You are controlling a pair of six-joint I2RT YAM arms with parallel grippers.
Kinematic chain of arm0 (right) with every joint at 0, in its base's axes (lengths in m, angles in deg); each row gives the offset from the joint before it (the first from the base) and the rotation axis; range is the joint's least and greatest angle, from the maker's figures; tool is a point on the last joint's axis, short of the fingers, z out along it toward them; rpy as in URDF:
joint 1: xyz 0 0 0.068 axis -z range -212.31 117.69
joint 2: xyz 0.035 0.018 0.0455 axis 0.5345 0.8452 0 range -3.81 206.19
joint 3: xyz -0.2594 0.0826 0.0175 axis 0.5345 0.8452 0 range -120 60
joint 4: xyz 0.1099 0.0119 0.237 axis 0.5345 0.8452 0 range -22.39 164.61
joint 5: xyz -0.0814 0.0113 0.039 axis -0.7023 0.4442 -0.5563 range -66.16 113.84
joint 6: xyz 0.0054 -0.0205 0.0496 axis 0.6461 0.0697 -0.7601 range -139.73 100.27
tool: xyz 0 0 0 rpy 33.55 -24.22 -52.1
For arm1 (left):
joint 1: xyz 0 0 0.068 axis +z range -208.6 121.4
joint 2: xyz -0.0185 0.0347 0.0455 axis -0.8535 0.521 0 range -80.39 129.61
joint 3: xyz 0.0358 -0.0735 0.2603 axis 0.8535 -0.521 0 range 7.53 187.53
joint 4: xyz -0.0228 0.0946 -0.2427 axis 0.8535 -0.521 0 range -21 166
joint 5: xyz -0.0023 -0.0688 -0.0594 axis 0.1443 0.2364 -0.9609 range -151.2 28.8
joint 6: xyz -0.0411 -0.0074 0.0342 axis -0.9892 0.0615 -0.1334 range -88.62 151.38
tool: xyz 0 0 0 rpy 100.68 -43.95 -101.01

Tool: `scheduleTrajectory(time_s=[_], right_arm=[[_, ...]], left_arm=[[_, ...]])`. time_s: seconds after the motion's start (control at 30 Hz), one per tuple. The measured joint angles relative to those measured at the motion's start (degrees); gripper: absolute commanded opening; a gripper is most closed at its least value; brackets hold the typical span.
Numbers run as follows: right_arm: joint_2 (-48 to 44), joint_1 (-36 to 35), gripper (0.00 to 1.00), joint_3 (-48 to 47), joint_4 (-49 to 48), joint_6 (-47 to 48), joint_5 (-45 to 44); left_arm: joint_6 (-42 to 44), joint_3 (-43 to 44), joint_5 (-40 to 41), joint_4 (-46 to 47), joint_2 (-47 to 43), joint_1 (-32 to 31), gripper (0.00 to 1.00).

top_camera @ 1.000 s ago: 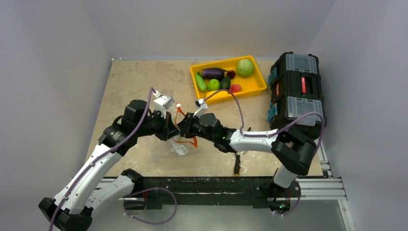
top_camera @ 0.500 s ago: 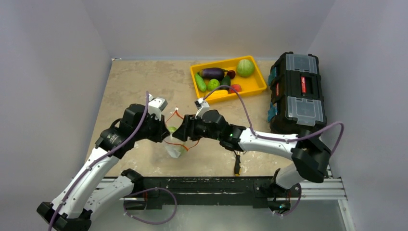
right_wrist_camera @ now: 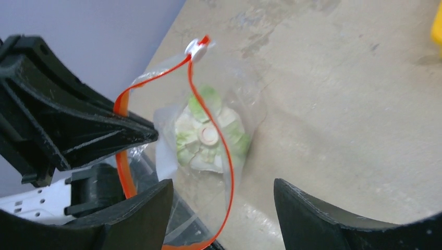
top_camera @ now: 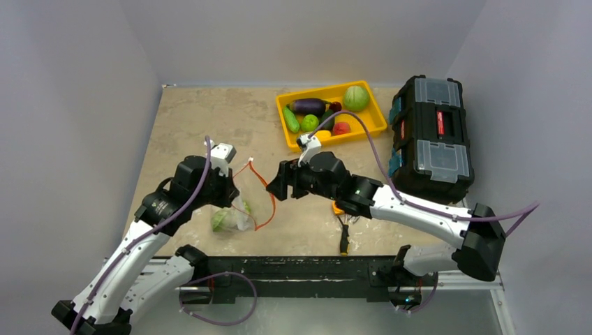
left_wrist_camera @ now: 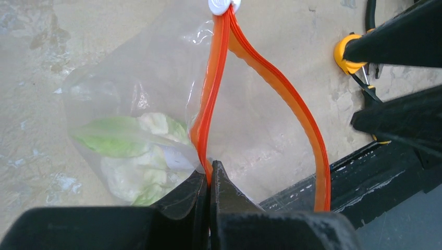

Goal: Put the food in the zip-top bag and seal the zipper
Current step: Pick up the fake vegetable from the bin.

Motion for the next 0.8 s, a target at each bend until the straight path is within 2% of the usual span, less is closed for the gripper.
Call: scheduleTrajectory(time_s=[0.1,0.3,0.47,0.8], right_arm=[[-0.66,2.43,0.70,-2.19,1.92,2.19,-1.40],[1.90,13.00,0.71,-6.19,4.46,6.34,-4.09],[11.52,19.12,0.72,-12.98,6.69,10.62,-8.15],[31.01,23.74,0.78,-32.37,11.89,20.31,-14.49]], left_arm=[[0.00,0.00,1.33,0.00,-0.83,0.00,0.00],[-0.04,0.00,3.65,0.00,-1.16,0.00,0.00],[-0.04,0.00,4.39,-0.02,-1.22,0.00,0.00],[-0.04,0.00,4.96,-0.15,-1.40,0.00,0.00]])
